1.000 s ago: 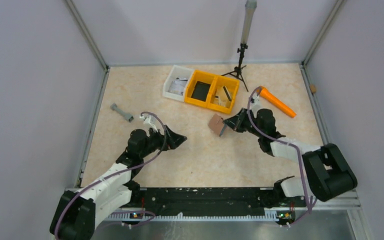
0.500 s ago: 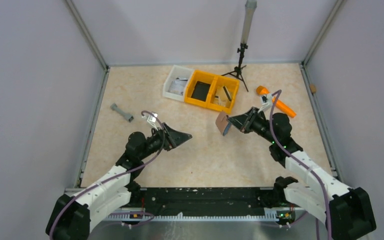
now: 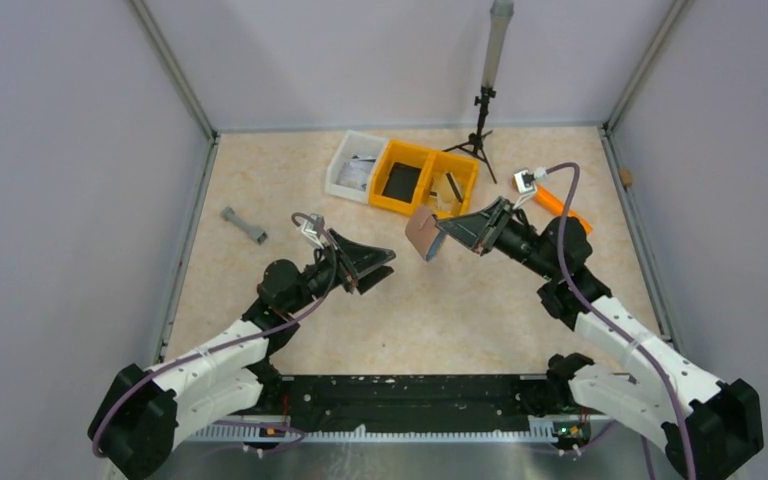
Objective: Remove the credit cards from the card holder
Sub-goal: Open the card holder at the center of the board.
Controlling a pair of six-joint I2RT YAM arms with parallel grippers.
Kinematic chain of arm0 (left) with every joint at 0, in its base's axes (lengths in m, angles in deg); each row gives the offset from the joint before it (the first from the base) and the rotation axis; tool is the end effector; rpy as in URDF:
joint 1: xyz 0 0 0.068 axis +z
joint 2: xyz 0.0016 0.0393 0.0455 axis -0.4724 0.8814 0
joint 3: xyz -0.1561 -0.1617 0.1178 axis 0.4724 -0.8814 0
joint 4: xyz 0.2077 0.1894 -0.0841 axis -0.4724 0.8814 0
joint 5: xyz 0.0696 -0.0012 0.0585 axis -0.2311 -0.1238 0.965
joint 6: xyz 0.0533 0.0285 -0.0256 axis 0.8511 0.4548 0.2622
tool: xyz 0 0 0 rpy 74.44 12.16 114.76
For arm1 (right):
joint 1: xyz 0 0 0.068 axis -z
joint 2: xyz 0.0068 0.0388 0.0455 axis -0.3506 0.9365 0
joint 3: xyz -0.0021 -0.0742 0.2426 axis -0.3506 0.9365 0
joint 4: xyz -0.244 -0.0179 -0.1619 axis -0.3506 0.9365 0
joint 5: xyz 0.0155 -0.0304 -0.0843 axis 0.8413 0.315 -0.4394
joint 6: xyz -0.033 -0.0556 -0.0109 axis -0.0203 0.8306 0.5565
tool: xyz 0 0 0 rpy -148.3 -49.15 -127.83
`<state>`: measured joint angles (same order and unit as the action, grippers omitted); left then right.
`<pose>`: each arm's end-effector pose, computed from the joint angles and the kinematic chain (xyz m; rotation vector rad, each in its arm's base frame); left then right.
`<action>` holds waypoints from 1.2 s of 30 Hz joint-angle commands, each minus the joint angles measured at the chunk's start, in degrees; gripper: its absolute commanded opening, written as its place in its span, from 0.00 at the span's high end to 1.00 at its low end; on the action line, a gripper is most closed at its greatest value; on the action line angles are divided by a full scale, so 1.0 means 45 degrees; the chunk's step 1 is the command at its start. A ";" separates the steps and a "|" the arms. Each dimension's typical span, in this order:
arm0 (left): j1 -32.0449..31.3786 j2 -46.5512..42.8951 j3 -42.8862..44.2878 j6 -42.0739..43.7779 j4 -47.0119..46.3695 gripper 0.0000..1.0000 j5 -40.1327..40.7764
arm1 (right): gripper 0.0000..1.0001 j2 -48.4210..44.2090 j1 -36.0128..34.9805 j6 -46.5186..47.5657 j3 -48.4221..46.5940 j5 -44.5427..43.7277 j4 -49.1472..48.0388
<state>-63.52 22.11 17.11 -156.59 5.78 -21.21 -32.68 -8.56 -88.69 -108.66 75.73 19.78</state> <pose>0.1947 -0.1610 0.2050 -0.3313 1.7921 -1.8046 0.2262 0.1499 0.2940 -0.0056 1.6749 1.4602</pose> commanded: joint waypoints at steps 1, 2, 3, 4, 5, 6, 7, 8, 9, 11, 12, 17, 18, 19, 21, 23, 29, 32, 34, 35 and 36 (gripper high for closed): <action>-0.0073 0.0698 0.0881 -0.1947 -0.2099 0.01 0.0474 | 1.00 -0.0147 -0.0891 -0.0949 -0.1305 -0.0676 -0.1417; -0.0092 0.0835 0.1007 -0.2122 -0.2196 0.01 0.0544 | 1.00 -0.0058 -0.1066 -0.1078 -0.1402 -0.0759 -0.1660; -0.0095 0.0959 0.1152 -0.2256 -0.2211 0.01 0.0619 | 1.00 0.0021 -0.1304 -0.1201 -0.1490 -0.0823 -0.1869; -0.0139 0.1126 0.1280 -0.2366 -0.2267 0.01 0.0658 | 1.00 0.0112 -0.1479 -0.1312 -0.1603 -0.0897 -0.2078; -0.0164 0.1286 0.1406 -0.2460 -0.2352 0.01 0.0665 | 1.00 0.0192 -0.1679 -0.1387 -0.1679 -0.0970 -0.2251; -0.0184 0.1483 0.1483 -0.2583 -0.2545 0.01 0.0666 | 1.00 0.0317 -0.1887 -0.1421 -0.1768 -0.1064 -0.2417; -0.0211 0.1616 0.1512 -0.2687 -0.2748 0.01 0.0717 | 1.00 0.0373 -0.2072 -0.1415 -0.1855 -0.1149 -0.2418; -0.0212 0.1718 0.1511 -0.2788 -0.3091 0.01 0.0797 | 1.00 0.0449 -0.2270 -0.1412 -0.1903 -0.1240 -0.2408; -0.0210 0.1812 0.1508 -0.2879 -0.3373 0.01 0.0868 | 1.00 0.0503 -0.2454 -0.1416 -0.1906 -0.1350 -0.2451; -0.0241 0.1979 0.1612 -0.2921 -0.3925 0.01 0.0857 | 1.00 0.0593 -0.2787 -0.1486 -0.1791 -0.1544 -0.2648; -0.0260 0.2042 0.1704 -0.2923 -0.4102 0.01 0.0800 | 1.00 0.0652 -0.2929 -0.1567 -0.1707 -0.1578 -0.2781; -0.0279 0.1495 0.1817 -0.2692 -0.4175 0.07 0.0972 | 1.00 0.0462 -0.3177 -0.1546 -0.1160 -0.1777 -0.2601; -0.0292 0.1198 0.1795 -0.2506 -0.3840 0.09 0.1056 | 1.00 0.0287 -0.3168 -0.1426 -0.1025 -0.1939 -0.2367; -0.0288 0.0880 0.1793 -0.2219 -0.3393 0.11 0.1183 | 1.00 0.0111 -0.3167 -0.1272 -0.0903 -0.2180 -0.2065; -0.0267 0.0209 0.1733 -0.1846 -0.2464 0.20 0.1492 | 1.00 -0.0261 -0.3166 -0.0989 -0.0697 -0.2480 -0.1532; -0.0265 -0.0331 0.1578 -0.1668 -0.1969 0.33 0.1824 | 1.00 -0.0548 -0.3166 -0.0793 -0.0381 -0.2677 -0.1136; -0.0256 -0.0512 0.1497 -0.1561 -0.1872 0.59 0.1771 | 1.00 -0.0486 -0.3167 -0.1125 0.0161 -0.2116 -0.1419; -0.0260 -0.0694 0.1658 -0.1077 -0.1287 0.59 0.1712 | 1.00 -0.0578 -0.3167 -0.0930 0.0248 -0.2143 -0.1131; -0.0261 -0.0961 0.1752 -0.0621 -0.0649 0.60 0.1804 | 1.00 -0.0690 -0.3167 -0.0646 0.0277 -0.2152 -0.0772; -0.0255 -0.1116 0.1846 -0.0372 -0.0143 0.61 0.1880 | 1.00 -0.0748 -0.3167 -0.0464 0.0314 -0.2069 -0.0598; -0.0269 -0.1265 0.2033 -0.0092 0.0575 0.61 0.1926 | 1.00 -0.0770 -0.3167 -0.0243 0.0314 -0.1946 -0.0398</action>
<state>-64.53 19.46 22.99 -162.17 3.09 -13.34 -34.93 -22.13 -93.10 -107.48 65.54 16.50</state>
